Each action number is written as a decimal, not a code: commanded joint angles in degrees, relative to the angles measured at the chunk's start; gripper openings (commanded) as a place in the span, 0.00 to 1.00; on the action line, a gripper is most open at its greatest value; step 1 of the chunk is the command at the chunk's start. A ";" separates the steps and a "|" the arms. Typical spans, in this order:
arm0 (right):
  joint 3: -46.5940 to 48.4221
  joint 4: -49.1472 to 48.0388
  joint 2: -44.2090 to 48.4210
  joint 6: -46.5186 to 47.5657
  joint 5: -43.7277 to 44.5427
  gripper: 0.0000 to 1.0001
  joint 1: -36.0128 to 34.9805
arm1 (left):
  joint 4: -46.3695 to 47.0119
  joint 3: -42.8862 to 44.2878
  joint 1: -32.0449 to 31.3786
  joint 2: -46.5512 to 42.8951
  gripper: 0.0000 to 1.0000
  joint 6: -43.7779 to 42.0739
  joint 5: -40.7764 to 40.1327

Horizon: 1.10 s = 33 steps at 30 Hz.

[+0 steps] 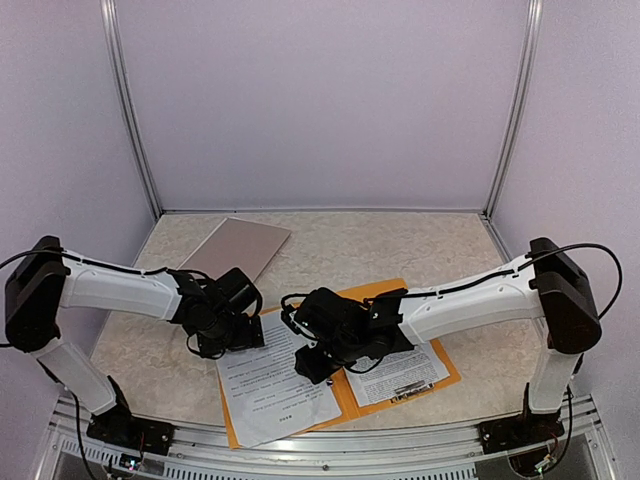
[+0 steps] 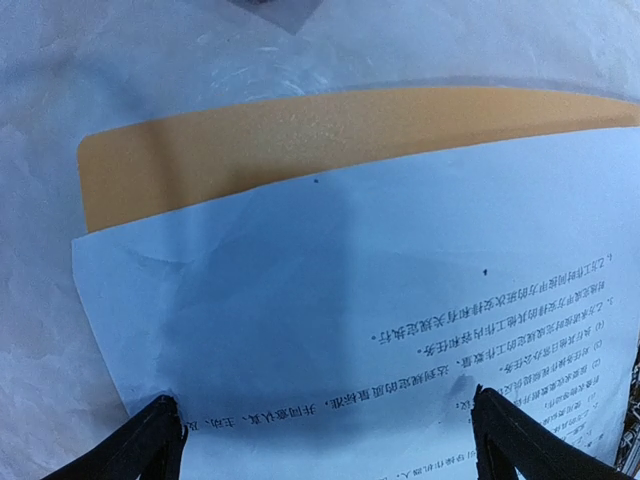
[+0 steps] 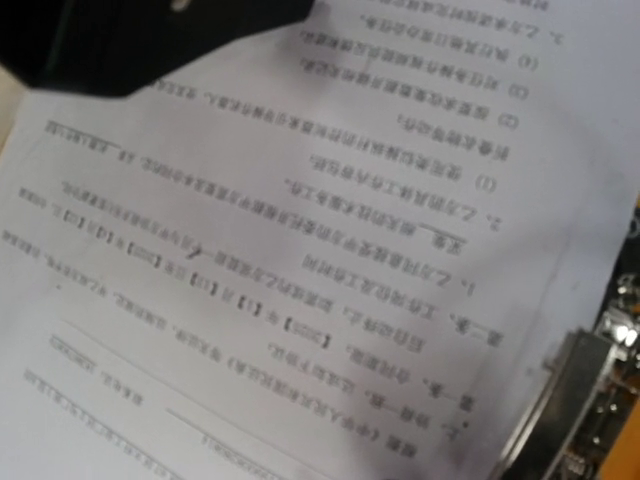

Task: Put the files into the folder
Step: Adjust the file in the spring clip on the folder.

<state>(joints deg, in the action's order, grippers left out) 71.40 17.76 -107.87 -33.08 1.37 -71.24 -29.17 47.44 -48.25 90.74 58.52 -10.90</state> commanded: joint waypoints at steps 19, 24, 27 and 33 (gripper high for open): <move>-1.44 2.09 2.40 -0.38 1.94 0.24 -0.21 | 0.21 4.83 1.14 3.03 0.96 -3.35 0.94; -1.49 1.69 3.16 0.40 1.84 0.24 -0.26 | -0.66 5.80 1.23 1.31 0.97 -3.95 0.59; -2.09 1.69 4.50 0.87 2.51 0.26 -0.23 | -0.93 6.70 1.17 0.73 0.97 -4.34 0.61; -4.43 3.30 6.85 0.71 5.14 0.29 -0.29 | -0.06 7.52 1.14 -1.46 0.99 -5.03 1.33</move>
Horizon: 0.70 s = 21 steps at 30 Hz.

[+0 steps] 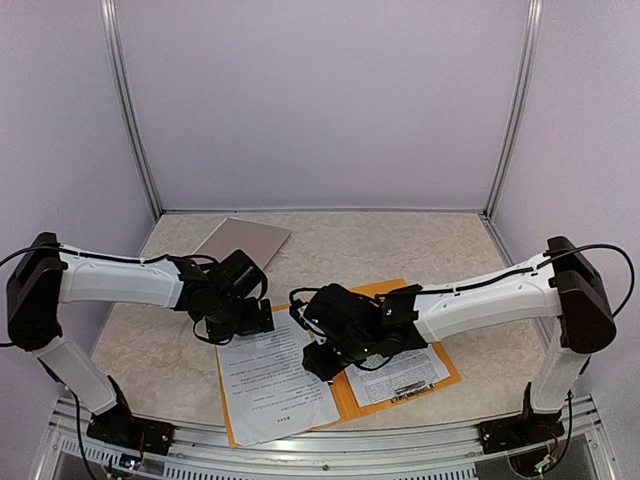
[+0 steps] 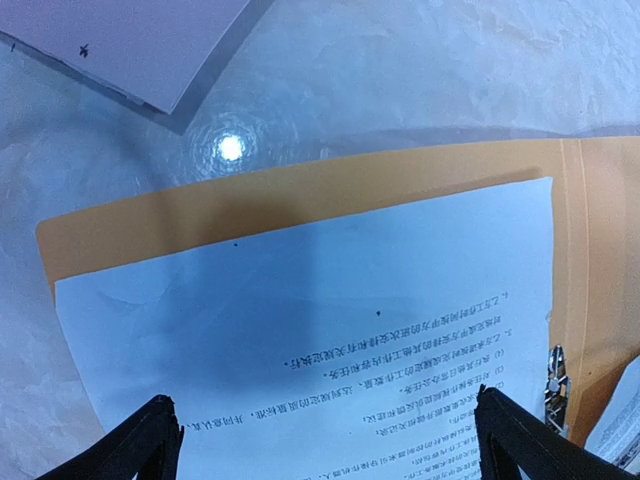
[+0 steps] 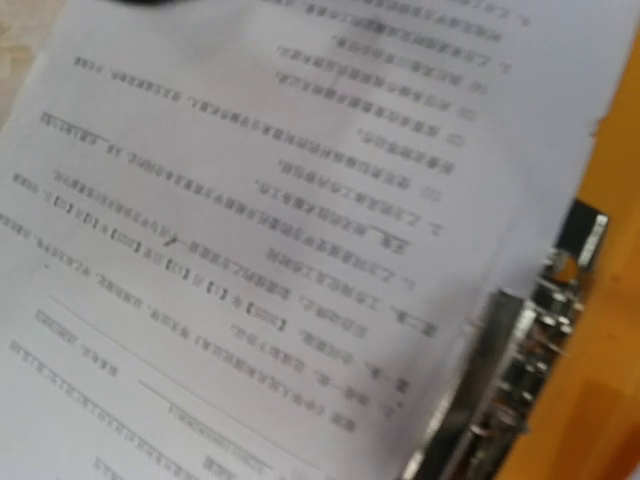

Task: Put the files into the folder
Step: Adjust the file in the spring clip on the folder, then adjust the spring clip on the folder.

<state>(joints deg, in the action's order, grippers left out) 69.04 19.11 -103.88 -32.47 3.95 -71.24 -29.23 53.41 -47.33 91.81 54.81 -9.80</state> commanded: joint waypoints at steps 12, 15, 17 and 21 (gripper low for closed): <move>-10.14 1.72 8.38 -2.42 3.99 0.28 0.55 | 12.85 -2.73 -1.45 -8.21 0.97 -4.31 8.35; -11.70 1.16 9.18 -2.80 2.64 0.28 0.55 | 14.46 -3.21 -2.05 -8.97 0.96 -4.91 9.07; -13.08 -0.14 9.43 -3.30 1.30 0.28 0.57 | 14.77 -3.07 -2.65 -8.95 0.96 -5.16 8.57; -13.97 -2.11 8.57 -4.16 -0.59 0.28 0.53 | 14.77 -2.82 -3.02 -7.87 0.96 -4.94 8.31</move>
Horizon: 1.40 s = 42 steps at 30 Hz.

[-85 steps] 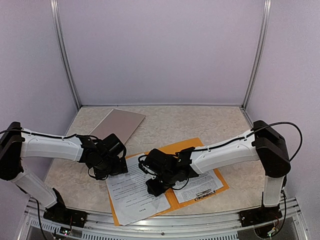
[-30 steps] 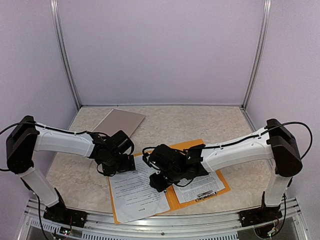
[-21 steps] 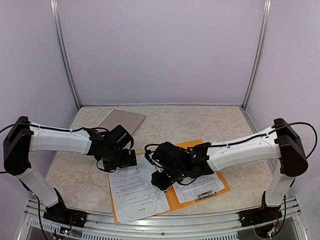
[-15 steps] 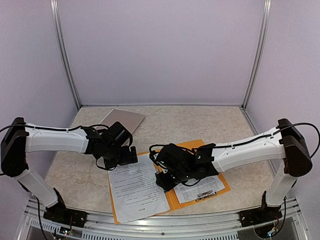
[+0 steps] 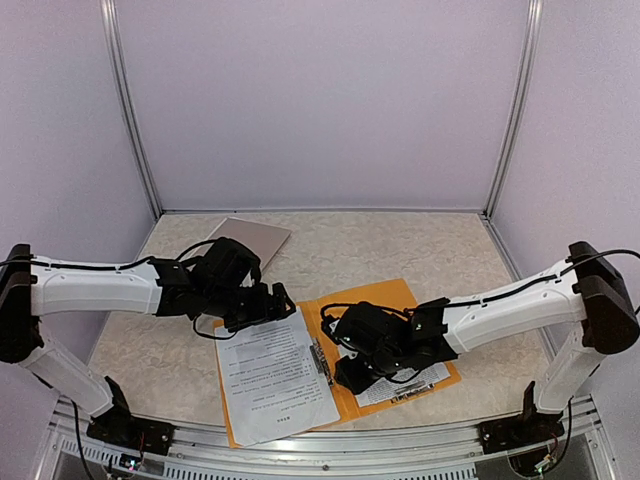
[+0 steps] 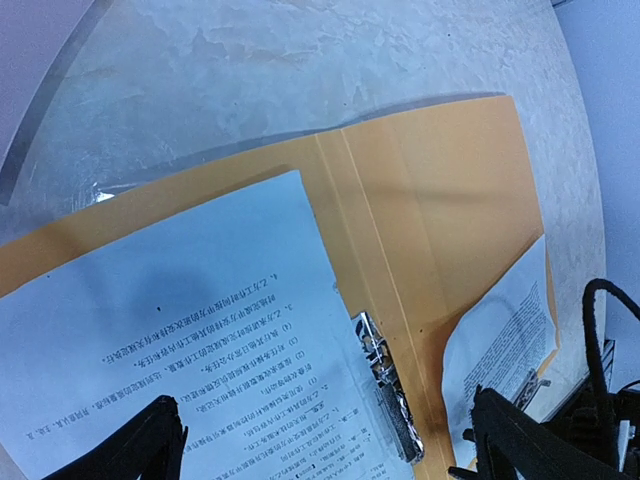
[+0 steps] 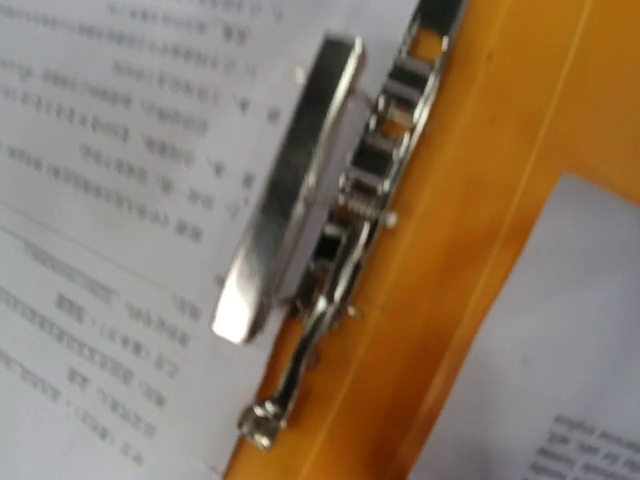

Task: Put the files into the folder
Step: Adjust the spring clip on the folder.

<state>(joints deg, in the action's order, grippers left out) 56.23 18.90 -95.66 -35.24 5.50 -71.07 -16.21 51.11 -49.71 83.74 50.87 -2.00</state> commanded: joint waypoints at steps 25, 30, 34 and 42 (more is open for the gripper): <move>6.02 0.22 -9.01 0.18 -2.50 0.30 -0.08 | -0.92 -0.92 -0.56 0.19 0.96 -0.40 -1.33; 6.29 1.01 -9.30 0.18 -1.91 0.28 -0.14 | -0.91 -0.93 -0.58 0.28 0.96 -0.29 -1.24; 6.07 1.28 -9.28 0.00 -1.65 0.27 -0.13 | -0.99 -0.85 -0.65 0.40 0.96 -0.30 -1.20; 6.74 1.68 -9.56 0.09 -1.41 0.22 -0.21 | -1.03 -0.87 -0.63 0.46 0.96 -0.33 -1.22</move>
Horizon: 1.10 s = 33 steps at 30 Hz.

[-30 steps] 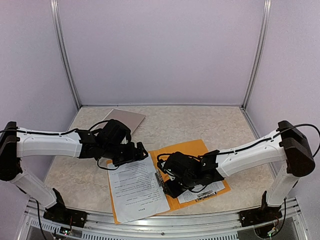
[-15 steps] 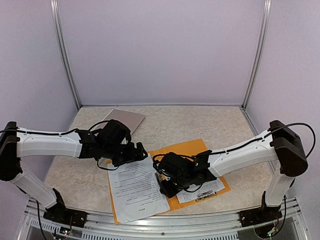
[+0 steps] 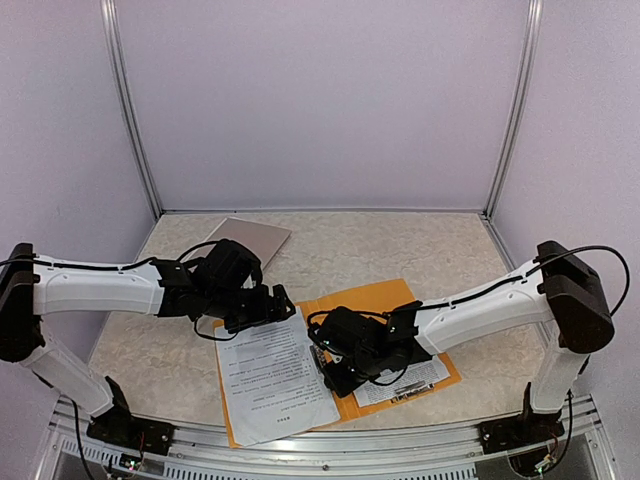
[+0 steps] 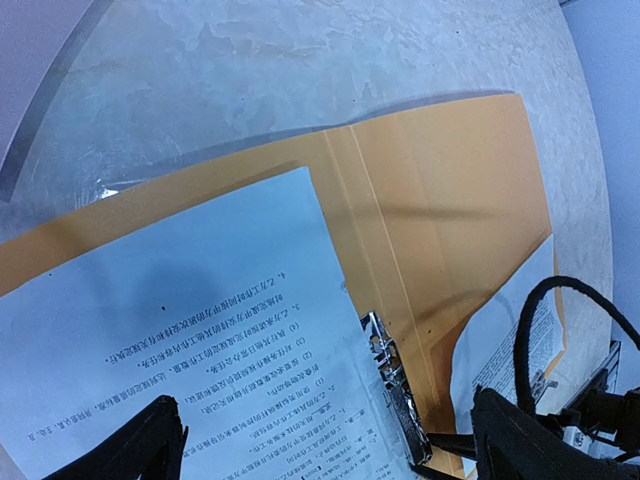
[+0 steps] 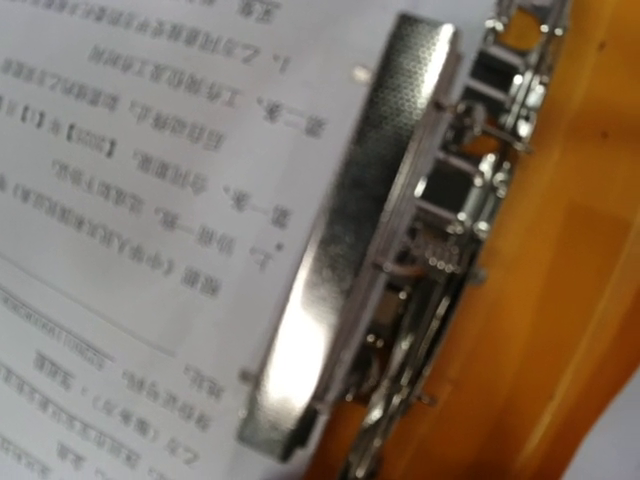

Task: Put the files into the folder
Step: Adjust the spring clip on the folder.

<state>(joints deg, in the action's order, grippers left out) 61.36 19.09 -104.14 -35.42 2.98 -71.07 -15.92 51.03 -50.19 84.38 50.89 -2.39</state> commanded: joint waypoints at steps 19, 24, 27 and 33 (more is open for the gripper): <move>3.84 3.56 -1.50 0.26 2.02 0.12 -0.31 | -1.60 -1.19 -0.16 -0.44 0.96 -0.35 -1.26; 4.73 4.87 -1.18 0.21 2.77 0.13 -0.38 | -1.55 -1.31 -0.10 -0.43 0.96 -0.25 -1.35; 5.26 5.42 -0.99 0.26 3.14 0.13 -0.31 | -1.33 -1.58 -0.16 -0.35 0.96 -0.16 -1.35; 5.83 6.00 -1.06 0.31 3.14 0.13 -0.36 | -1.14 -1.88 -0.14 -0.42 0.96 -0.01 -1.34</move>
<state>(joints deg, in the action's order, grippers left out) 65.52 23.88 -104.90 -35.44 5.02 -71.09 -16.08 50.17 -50.19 84.38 50.94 -3.07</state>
